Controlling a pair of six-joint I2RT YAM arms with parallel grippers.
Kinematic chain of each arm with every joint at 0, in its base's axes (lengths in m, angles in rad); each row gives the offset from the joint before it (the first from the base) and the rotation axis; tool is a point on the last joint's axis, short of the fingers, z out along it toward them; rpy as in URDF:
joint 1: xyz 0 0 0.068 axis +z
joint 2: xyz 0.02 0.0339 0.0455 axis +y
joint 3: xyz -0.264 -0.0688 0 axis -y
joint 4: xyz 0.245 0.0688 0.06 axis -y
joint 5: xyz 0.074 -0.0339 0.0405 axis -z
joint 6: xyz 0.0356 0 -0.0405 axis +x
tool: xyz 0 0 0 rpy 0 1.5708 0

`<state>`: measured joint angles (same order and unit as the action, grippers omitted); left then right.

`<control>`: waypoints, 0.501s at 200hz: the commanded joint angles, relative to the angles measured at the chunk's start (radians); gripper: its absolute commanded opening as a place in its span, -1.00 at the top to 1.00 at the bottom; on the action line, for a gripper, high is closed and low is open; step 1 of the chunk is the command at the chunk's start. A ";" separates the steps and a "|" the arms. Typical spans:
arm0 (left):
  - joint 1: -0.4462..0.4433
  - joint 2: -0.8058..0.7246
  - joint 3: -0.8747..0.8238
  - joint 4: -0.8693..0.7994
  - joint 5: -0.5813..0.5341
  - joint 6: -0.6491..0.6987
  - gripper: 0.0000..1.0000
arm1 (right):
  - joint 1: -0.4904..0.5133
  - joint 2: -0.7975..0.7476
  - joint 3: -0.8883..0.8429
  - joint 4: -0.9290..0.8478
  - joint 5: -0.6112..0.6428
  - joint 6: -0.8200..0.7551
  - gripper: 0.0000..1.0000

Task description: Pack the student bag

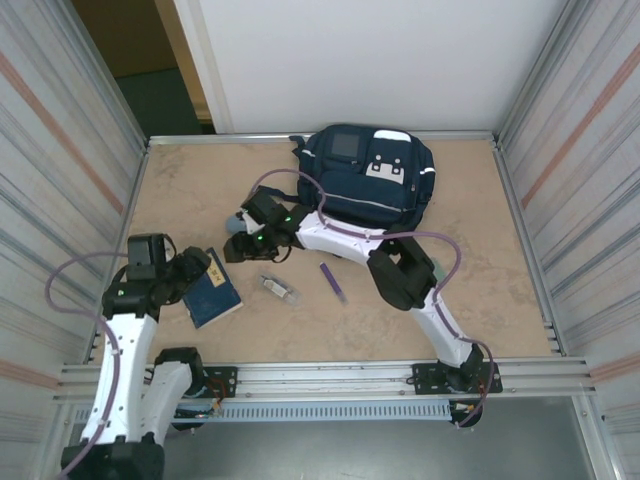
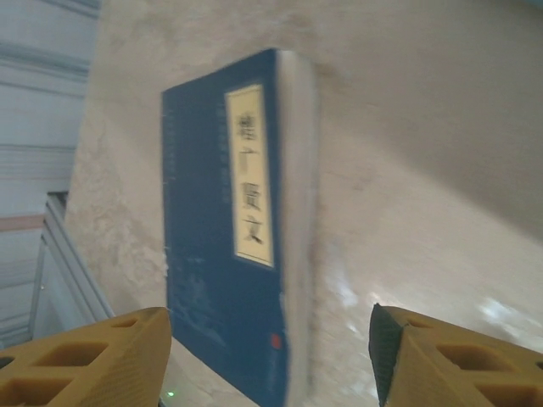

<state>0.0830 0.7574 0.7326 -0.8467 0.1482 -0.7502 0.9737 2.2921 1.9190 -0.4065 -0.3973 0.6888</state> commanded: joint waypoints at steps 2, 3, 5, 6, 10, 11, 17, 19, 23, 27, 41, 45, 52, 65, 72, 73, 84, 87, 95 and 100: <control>0.103 0.096 -0.073 -0.059 0.003 0.043 -0.36 | 0.037 0.089 0.096 -0.090 0.024 -0.040 -0.21; 0.107 0.102 -0.073 -0.058 0.007 0.042 -0.37 | 0.038 0.092 0.099 -0.094 0.026 -0.040 -0.20; 0.114 0.112 -0.073 -0.056 0.015 0.042 -0.38 | 0.040 0.098 0.107 -0.097 0.031 -0.040 -0.20; 0.119 0.117 -0.073 -0.054 0.018 0.042 -0.38 | 0.041 0.102 0.110 -0.099 0.033 -0.040 -0.20; 0.136 0.136 -0.073 -0.045 0.037 0.042 -0.40 | 0.049 0.114 0.125 -0.108 0.039 -0.041 -0.18; 0.140 0.140 -0.074 -0.043 0.042 0.043 -0.41 | 0.049 0.118 0.128 -0.109 0.041 -0.041 -0.18; 0.165 0.170 -0.075 -0.029 0.068 0.045 -0.43 | 0.058 0.135 0.149 -0.125 0.052 -0.041 -0.16; 0.172 0.181 -0.077 -0.023 0.075 0.045 -0.45 | 0.060 0.140 0.154 -0.130 0.058 -0.041 -0.15; 0.184 0.201 -0.080 -0.013 0.082 0.047 -0.46 | 0.066 0.149 0.164 -0.140 0.073 -0.041 -0.13; 0.196 0.222 -0.085 -0.003 0.083 0.050 -0.49 | 0.071 0.158 0.173 -0.150 0.092 -0.040 -0.11; 0.255 0.294 -0.113 0.055 0.121 0.060 -0.61 | 0.091 0.186 0.199 -0.169 0.132 -0.040 -0.03; 0.269 0.313 -0.124 0.079 0.154 0.070 -0.62 | 0.097 0.195 0.208 -0.178 0.142 -0.038 -0.02; 0.286 0.348 -0.145 0.116 0.205 0.078 -0.62 | 0.104 0.210 0.222 -0.193 0.154 -0.034 0.02; 0.284 0.392 -0.176 0.186 0.257 0.089 -0.60 | 0.114 0.236 0.247 -0.222 0.164 -0.021 0.14; 0.281 0.413 -0.190 0.210 0.270 0.086 -0.59 | 0.117 0.244 0.251 -0.236 0.178 -0.009 0.20; 0.281 0.415 -0.192 0.213 0.272 0.084 -0.59 | 0.117 0.245 0.252 -0.237 0.180 -0.008 0.21; 0.274 0.439 -0.217 0.264 0.301 0.086 -0.54 | 0.118 0.250 0.248 -0.250 0.197 -0.003 0.30; 0.271 0.446 -0.222 0.273 0.307 0.086 -0.53 | 0.118 0.250 0.248 -0.257 0.201 -0.003 0.34; 0.258 0.462 -0.234 0.298 0.323 0.081 -0.51 | 0.116 0.246 0.248 -0.271 0.210 -0.009 0.36; 0.249 0.471 -0.241 0.317 0.343 0.076 -0.49 | 0.115 0.242 0.246 -0.279 0.214 -0.016 0.36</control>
<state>0.3595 1.1793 0.5529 -0.6758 0.3691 -0.6918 1.0866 2.5103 2.1498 -0.5861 -0.2348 0.6735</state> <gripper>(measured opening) 0.763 0.329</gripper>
